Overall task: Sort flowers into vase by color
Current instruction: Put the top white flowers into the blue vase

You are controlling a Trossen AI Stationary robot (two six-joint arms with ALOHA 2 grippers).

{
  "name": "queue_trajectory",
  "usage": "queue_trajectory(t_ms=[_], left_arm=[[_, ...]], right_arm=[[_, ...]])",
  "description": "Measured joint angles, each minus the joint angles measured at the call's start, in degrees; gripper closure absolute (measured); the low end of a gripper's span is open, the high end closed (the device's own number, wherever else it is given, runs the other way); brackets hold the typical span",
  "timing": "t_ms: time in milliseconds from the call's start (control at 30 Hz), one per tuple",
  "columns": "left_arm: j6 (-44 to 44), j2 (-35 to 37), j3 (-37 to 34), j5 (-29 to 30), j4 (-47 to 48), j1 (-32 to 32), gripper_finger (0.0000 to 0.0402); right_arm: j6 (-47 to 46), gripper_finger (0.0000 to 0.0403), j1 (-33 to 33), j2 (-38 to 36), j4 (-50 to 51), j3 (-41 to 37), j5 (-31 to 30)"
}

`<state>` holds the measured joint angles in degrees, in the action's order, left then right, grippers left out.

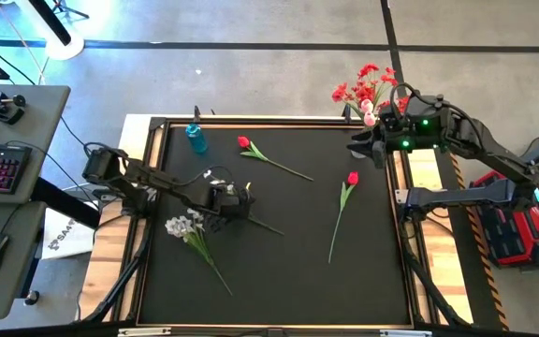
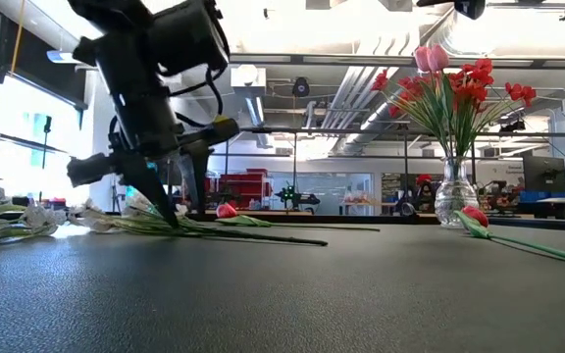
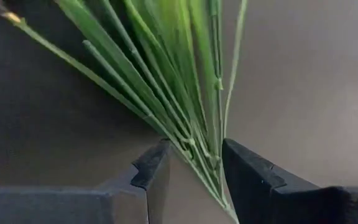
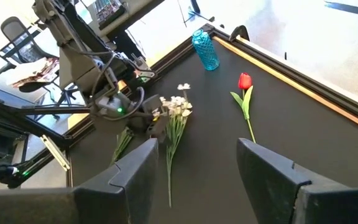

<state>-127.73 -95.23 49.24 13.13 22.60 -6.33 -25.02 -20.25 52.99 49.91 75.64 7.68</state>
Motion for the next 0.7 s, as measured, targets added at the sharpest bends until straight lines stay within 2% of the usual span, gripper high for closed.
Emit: queue_trajectory(t_ms=[267,533,700], left_arm=[[1.8,-1.6,0.1,-0.7,1.2,2.7,0.027],[5.4,-4.3,0.3,-4.3,1.6,3.7,0.0272],[6.4,-4.5,0.3,-4.0,2.1,2.7,0.0303]], right_arm=[[1.1,0.0198,0.0,0.0,0.0,0.0,2.3],[3.0,0.0198,0.0,0.0,0.2,0.0,2.4],[3.2,0.0198,0.0,0.0,0.2,0.0,2.4]])
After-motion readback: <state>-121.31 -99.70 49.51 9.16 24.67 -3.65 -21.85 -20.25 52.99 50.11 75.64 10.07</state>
